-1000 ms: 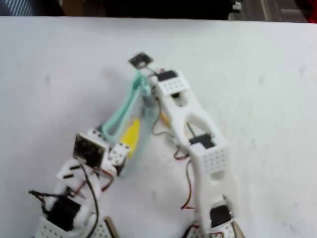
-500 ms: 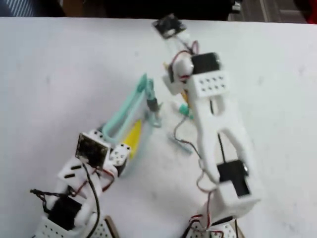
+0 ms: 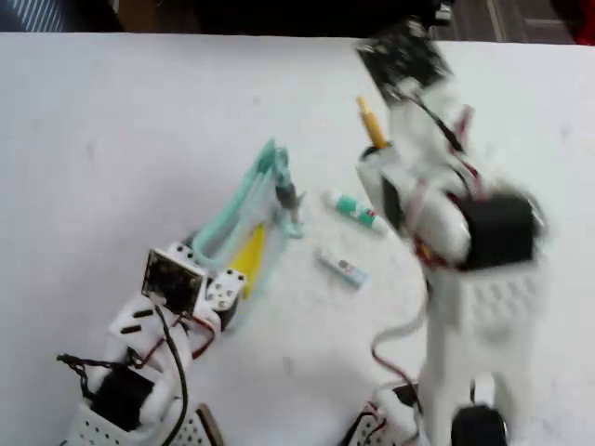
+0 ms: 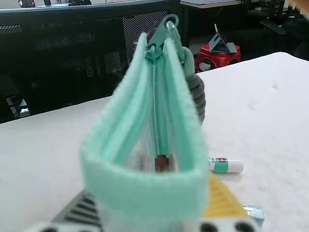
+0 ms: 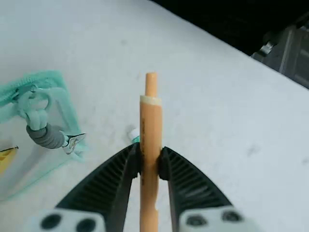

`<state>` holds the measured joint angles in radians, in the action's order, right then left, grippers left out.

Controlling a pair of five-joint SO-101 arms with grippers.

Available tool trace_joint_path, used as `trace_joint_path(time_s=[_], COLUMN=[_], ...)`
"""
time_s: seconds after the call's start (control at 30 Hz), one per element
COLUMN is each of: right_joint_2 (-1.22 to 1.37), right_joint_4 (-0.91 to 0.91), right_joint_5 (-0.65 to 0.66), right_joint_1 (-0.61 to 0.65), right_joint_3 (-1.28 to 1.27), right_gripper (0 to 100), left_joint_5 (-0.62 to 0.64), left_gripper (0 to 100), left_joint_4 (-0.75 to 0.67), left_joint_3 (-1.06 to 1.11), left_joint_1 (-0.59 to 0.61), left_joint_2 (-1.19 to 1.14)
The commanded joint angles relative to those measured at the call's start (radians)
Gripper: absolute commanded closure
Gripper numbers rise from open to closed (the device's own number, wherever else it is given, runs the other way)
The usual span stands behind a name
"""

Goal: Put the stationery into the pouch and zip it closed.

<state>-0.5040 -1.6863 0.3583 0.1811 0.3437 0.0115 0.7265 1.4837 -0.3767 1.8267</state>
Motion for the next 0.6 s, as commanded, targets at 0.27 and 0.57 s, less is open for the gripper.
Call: trace_joint_path(time_s=[0.27,0.57], right_joint_2=[-0.516,-1.145], right_joint_4=[0.191,0.553], right_joint_5=[0.002,-0.005], right_joint_1=[-0.039,-0.036], right_joint_3=[-0.446,-1.019], right_gripper=[98.1,98.1], left_joint_5=[-0.003,-0.005], left_gripper=[87,87], left_joint_4=[0.006,0.006], left_joint_3=[0.008,0.008], left_joint_1=[-0.015,-0.015], left_joint_2=[-0.004,-0.004])
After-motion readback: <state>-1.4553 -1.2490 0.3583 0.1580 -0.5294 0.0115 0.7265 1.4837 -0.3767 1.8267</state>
